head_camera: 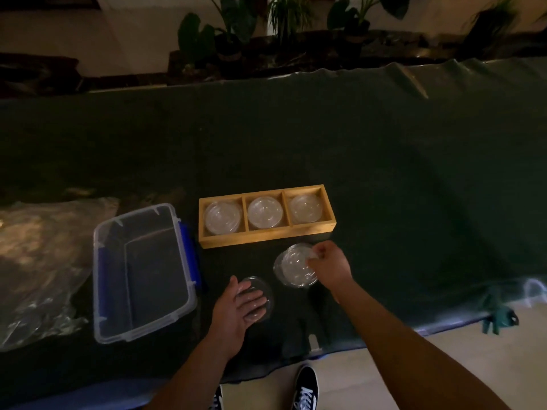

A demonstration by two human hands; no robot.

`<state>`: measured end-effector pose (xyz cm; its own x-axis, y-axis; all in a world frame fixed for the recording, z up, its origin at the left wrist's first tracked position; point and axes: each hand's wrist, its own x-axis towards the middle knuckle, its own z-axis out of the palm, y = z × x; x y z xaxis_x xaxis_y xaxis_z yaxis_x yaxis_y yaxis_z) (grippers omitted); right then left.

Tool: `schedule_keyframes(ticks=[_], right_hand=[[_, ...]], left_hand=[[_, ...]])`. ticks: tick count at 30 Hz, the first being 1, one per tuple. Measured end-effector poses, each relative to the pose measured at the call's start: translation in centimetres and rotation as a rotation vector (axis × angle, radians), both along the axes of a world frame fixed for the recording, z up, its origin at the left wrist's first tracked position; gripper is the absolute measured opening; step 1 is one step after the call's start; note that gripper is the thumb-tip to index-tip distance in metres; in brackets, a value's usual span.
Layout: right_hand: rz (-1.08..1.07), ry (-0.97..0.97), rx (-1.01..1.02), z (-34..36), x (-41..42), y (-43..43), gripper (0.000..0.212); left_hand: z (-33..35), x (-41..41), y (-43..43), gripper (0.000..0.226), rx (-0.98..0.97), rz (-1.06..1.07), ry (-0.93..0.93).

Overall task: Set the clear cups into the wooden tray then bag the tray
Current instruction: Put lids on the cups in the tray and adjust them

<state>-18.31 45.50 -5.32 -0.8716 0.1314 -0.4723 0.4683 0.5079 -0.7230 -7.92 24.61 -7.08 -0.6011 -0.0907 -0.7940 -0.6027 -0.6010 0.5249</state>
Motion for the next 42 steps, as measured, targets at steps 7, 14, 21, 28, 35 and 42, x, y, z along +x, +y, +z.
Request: schedule_keyframes(ticks=[7, 14, 21, 28, 35, 42], right_hand=[[0.13, 0.004, 0.108, -0.5, 0.1, -2.4, 0.031], [-0.143, -0.072, -0.243, 1.1, 1.1, -0.8, 0.034], [-0.005, -0.031, -0.41, 3.8, 4.6, -3.0, 0.034], [0.322, 0.214, 0.054, 2.5, 8.3, -6.4, 0.041], [0.559, 0.298, 0.109, 3.5, 8.2, -5.9, 0.056], [0.757, 0.179, 0.097, 5.2, 5.7, -4.1, 0.107]], left_hand=[[-0.3, 0.0, 0.2, 0.046, -0.019, 0.016, -0.001], [-0.2, 0.0, -0.2, 0.049, -0.014, 0.004, -0.02], [0.5, -0.2, 0.0, 0.052, 0.053, 0.015, -0.004], [2.5, -0.5, 2.3, 0.029, -0.15, -0.002, 0.092], [2.4, -1.2, 2.5, 0.023, -0.339, 0.028, 0.144], [3.0, -2.3, 1.7, 0.028, -0.403, -0.232, 0.289]])
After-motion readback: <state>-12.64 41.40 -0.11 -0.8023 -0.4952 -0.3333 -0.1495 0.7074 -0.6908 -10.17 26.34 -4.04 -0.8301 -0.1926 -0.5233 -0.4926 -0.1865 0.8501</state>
